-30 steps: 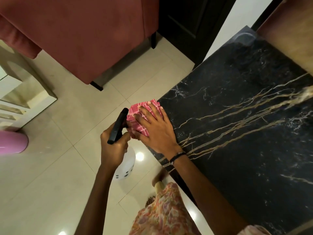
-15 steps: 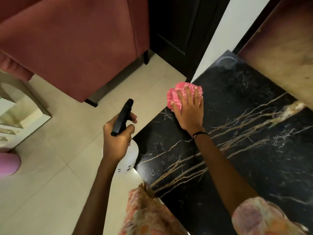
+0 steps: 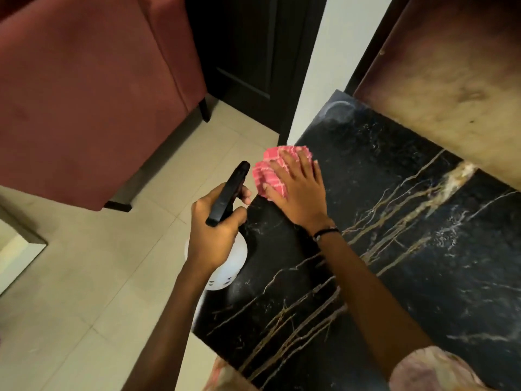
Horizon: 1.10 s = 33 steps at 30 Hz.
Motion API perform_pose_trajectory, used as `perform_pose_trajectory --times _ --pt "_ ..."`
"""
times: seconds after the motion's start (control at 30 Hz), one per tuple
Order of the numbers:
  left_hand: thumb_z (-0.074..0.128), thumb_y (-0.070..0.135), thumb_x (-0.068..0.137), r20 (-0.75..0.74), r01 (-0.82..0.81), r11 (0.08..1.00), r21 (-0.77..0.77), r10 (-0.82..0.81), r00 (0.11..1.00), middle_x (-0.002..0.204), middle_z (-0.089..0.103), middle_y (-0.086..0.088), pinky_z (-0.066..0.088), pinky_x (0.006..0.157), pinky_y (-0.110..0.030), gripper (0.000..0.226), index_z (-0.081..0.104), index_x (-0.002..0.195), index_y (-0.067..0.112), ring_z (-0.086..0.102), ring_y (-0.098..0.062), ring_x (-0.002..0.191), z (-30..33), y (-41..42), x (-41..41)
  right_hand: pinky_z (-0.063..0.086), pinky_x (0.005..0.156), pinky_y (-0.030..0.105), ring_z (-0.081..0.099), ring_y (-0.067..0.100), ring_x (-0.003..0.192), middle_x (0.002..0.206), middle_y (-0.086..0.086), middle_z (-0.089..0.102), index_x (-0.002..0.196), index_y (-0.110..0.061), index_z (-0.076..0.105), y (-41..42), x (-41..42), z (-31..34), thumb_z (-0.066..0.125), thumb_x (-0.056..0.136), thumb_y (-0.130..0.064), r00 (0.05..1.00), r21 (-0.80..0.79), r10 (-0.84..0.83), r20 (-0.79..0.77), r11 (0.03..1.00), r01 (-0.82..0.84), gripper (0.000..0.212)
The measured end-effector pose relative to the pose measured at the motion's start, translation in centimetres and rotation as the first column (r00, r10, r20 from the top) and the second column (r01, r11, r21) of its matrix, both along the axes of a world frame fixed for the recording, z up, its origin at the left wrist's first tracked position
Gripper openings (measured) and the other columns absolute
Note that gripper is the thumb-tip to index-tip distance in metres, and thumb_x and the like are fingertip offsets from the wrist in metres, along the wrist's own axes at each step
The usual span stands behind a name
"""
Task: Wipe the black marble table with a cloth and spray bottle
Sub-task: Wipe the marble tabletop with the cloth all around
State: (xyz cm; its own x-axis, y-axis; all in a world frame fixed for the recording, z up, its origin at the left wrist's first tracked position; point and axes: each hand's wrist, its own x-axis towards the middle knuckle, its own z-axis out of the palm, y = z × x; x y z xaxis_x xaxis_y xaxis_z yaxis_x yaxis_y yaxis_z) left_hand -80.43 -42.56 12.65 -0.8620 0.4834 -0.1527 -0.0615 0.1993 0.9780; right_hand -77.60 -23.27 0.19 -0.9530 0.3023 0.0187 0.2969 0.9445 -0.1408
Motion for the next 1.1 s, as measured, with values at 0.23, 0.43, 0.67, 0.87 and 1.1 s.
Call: perform_pose_trajectory --times 0.23,0.43,0.67,0.87,1.1 --pt "0.051 0.003 0.07 -0.013 0.112 0.991 0.075 -0.112 0.994 0.085 0.064 -0.008 0.038 0.053 -0.015 0.019 0.062 0.083 0.011 0.052 -0.004 0.049 -0.6 5.3 -3.1 0.003 0.117 0.054 0.005 0.032 0.148 0.16 0.001 0.016 0.149 -0.033 0.025 8.5 -3.8 0.2 0.017 0.083 -0.073 0.955 -0.044 -0.297 -0.007 0.954 0.297 0.078" --pt "0.053 0.003 0.074 -0.05 0.198 0.969 0.147 -0.193 0.98 0.086 0.064 -0.004 0.038 0.054 -0.009 0.016 0.062 0.085 0.01 0.055 -0.001 0.05 -1.2 9.8 -5.4 -0.001 0.116 0.055 0.0 0.032 0.148 0.161 -0.001 0.013 0.149 -0.034 0.023 13.2 -7.2 0.2 0.034 0.089 -0.069 0.857 -0.102 -0.514 -0.022 0.854 0.51 0.071" --pt "0.054 0.004 0.077 -0.069 0.206 0.959 0.194 -0.196 0.978 0.085 0.066 -0.001 0.041 0.056 -0.009 0.018 0.062 0.091 0.013 0.058 -0.003 0.054 -2.4 12.6 -6.6 0.007 0.117 0.054 0.011 0.039 0.144 0.156 0.007 0.023 0.15 -0.032 0.021 17.1 -10.9 0.4 0.042 0.088 -0.064 0.826 -0.107 -0.564 0.026 0.82 0.563 0.073" --pt "0.056 0.004 0.077 -0.129 0.224 0.959 0.172 -0.204 0.97 0.084 0.066 0.001 0.041 0.056 -0.01 0.017 0.063 0.092 0.007 0.058 -0.005 0.052 -2.5 12.9 -6.2 0.015 0.116 0.054 0.023 0.039 0.139 0.148 0.009 0.035 0.144 -0.028 0.033 16.9 -12.7 1.4 0.044 0.09 -0.055 0.768 -0.123 -0.638 0.051 0.76 0.639 0.062" --pt "0.056 0.004 0.075 -0.171 0.223 0.964 0.145 -0.198 0.965 0.083 0.066 0.001 0.042 0.056 -0.011 0.015 0.062 0.089 0.007 0.057 -0.006 0.053 -2.6 13.3 -6.3 0.012 0.116 0.052 0.011 0.039 0.146 0.158 0.009 0.023 0.149 -0.024 0.027 15.0 -5.0 0.2 0.018 0.089 -0.065 0.815 -0.065 -0.578 -0.039 0.816 0.575 0.073"
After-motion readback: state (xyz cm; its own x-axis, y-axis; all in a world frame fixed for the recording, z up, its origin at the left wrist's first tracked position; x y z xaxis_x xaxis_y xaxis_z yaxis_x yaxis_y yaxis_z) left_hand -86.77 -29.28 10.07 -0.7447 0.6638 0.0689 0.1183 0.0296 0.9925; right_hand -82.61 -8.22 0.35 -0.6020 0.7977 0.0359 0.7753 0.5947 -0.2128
